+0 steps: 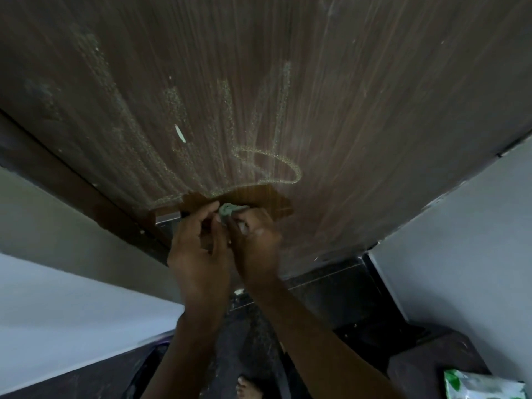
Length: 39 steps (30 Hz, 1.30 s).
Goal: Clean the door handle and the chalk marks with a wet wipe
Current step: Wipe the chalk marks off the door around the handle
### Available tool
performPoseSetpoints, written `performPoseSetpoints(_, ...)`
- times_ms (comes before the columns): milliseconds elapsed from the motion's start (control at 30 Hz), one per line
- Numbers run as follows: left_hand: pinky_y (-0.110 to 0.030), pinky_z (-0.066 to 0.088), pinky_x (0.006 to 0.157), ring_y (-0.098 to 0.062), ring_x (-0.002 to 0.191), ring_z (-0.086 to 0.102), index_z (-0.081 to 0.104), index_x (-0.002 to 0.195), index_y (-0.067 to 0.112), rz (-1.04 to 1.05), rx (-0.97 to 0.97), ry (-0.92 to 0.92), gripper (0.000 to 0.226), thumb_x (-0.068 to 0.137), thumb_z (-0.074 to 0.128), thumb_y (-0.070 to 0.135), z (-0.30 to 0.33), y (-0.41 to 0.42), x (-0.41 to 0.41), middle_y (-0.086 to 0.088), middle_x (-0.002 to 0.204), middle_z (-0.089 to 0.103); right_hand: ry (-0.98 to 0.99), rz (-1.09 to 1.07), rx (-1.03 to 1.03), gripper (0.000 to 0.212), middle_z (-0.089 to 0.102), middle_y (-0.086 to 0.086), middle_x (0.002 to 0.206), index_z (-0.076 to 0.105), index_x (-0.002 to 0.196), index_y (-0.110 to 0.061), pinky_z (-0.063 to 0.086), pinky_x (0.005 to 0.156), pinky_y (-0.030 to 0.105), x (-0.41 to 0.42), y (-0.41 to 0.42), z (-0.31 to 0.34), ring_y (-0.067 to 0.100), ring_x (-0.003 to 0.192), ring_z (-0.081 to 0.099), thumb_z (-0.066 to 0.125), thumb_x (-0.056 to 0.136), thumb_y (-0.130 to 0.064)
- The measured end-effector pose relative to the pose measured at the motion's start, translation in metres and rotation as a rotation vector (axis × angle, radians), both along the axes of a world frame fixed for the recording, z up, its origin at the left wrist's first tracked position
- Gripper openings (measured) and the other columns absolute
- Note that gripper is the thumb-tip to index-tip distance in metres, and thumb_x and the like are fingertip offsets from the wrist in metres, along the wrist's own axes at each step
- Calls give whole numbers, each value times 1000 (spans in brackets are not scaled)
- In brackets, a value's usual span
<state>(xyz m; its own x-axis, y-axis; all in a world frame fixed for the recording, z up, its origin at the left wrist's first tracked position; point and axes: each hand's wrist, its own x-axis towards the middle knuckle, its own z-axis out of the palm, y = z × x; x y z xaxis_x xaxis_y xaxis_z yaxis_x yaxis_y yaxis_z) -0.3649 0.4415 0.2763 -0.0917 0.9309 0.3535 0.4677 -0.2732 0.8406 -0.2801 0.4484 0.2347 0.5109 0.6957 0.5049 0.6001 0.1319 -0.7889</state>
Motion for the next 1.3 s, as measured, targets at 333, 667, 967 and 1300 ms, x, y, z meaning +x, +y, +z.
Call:
performPoseSetpoints(333, -21, 53, 91, -6, 100, 66, 70, 117, 24, 122, 107, 21, 19, 98, 64, 25, 7, 4, -29, 9, 111, 67, 131, -43, 166, 9, 72, 6, 91, 73, 91, -8, 60, 77, 31, -2, 5, 25, 16, 86, 69, 78, 84, -6)
performPoseSetpoints(667, -18, 51, 88, -7, 96, 66, 70, 114, 28, 104, 167, 16, 18, 98, 65, 21, 17, 3, -23, 12, 107, 66, 281, -141, 199, 9, 73, 0, 89, 72, 92, -10, 56, 70, 16, 16, 7, 40, 7, 81, 71, 78, 85, -10)
performPoseSetpoints(967, -9, 47, 90, -4, 98, 66, 75, 109, 14, -52, 96, 74, 19, 95, 66, 20, 19, -2, 1, 1, 108, 73, 29, -46, 252, 3, 73, 7, 90, 71, 91, -7, 55, 82, 21, 16, 8, 38, 12, 87, 68, 72, 89, -8)
performPoseSetpoints(1300, 0, 42, 86, 4, 96, 60, 75, 108, 17, -114, 87, 112, 17, 92, 69, 16, 23, 0, 11, 3, 107, 71, 641, -343, -34, 7, 73, 2, 85, 68, 88, -18, 63, 72, 39, 41, -4, 15, 14, 81, 72, 72, 91, -13)
